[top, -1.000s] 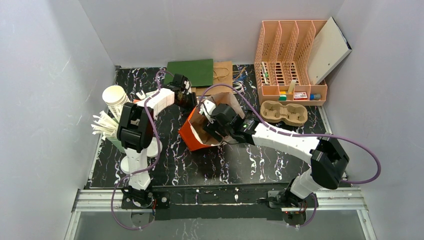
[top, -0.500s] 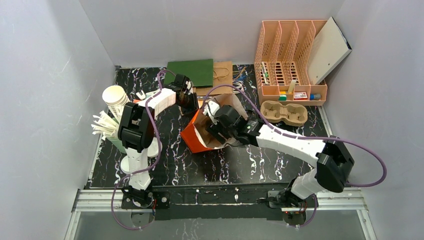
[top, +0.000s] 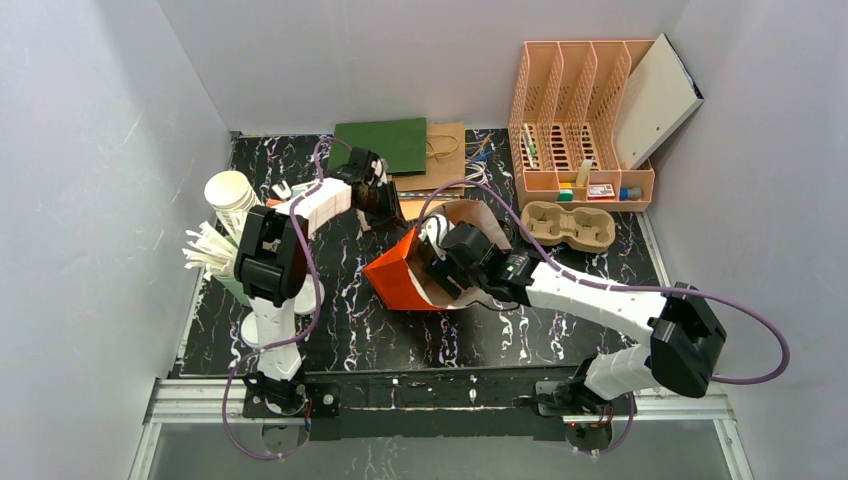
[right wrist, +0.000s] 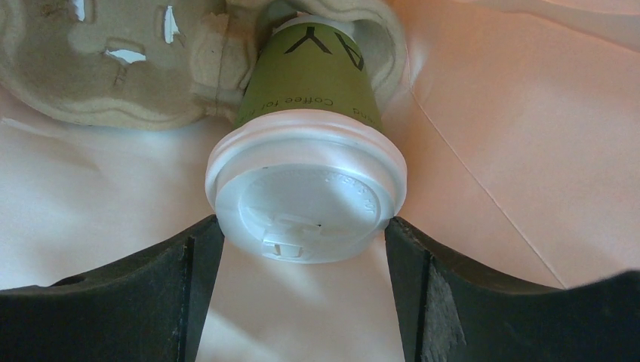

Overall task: Pack the takeout coffee
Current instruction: Place the coffee cup on the cup tray.

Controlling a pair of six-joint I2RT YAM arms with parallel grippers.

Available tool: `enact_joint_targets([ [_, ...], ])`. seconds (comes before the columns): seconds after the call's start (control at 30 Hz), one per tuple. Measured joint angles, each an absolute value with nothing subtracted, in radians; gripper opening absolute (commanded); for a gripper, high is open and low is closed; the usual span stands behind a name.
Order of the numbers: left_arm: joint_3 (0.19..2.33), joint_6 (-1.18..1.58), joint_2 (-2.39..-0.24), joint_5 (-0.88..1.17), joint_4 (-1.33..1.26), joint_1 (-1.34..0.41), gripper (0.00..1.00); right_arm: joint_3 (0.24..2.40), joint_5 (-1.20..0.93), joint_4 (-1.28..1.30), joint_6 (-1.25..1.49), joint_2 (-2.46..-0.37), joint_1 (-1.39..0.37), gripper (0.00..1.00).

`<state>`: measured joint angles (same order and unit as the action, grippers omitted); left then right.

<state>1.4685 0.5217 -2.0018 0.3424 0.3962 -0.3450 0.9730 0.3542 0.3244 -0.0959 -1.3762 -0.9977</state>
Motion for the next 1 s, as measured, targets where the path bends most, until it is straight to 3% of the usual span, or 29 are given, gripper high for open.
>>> enact_joint_targets([
  [1.0,1.444,0.516,-2.098,0.503,0.301,-0.411,0.27,1.003,0.368,0.315,-0.066,-1.417,-0.991,0.47],
])
